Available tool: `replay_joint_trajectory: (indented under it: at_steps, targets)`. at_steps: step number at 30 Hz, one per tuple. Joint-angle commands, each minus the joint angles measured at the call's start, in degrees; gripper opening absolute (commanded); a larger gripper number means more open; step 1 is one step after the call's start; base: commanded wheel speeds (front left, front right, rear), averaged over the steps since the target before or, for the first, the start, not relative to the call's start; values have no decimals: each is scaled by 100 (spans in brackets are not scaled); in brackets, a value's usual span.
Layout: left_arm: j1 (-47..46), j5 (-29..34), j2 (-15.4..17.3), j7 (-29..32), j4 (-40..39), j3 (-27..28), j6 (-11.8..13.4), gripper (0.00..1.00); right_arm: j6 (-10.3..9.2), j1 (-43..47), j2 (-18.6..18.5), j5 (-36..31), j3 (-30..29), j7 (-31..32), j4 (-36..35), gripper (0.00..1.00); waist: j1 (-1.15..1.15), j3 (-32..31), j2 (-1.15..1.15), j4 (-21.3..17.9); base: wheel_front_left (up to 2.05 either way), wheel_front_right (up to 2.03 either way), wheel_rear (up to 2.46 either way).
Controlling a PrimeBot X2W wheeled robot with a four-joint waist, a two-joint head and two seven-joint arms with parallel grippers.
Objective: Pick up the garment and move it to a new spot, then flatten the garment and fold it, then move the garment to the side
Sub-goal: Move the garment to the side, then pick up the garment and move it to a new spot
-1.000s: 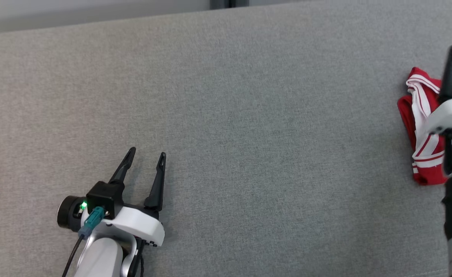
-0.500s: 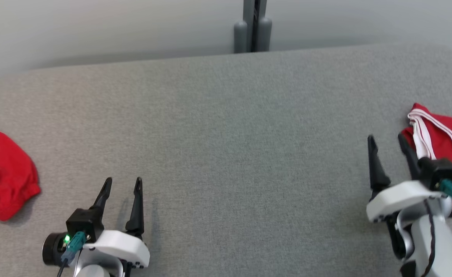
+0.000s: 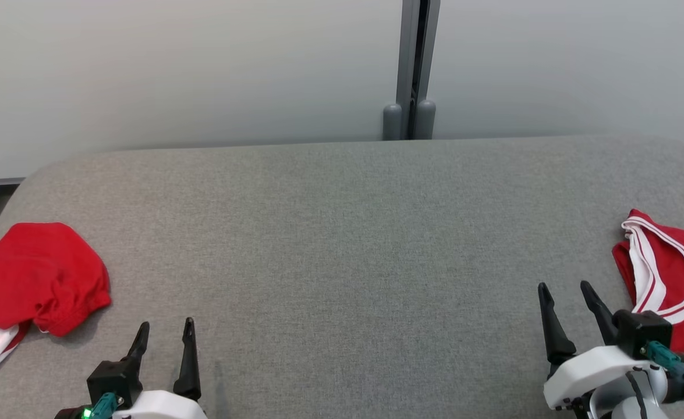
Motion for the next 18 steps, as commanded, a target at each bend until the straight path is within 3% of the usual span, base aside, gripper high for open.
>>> replay_joint_trajectory:
  at_steps: [1,18]
  targets:
    - [60,-22,24,-9,12,42,13,100,-2,110,-41,54,9,-26,-41,100,0,-91,0,39,0,0,0]
    - [94,-24,27,-8,81,33,29,100,-2,279,-39,236,206,-26,-32,100,0,-63,0,251,0,0,0]
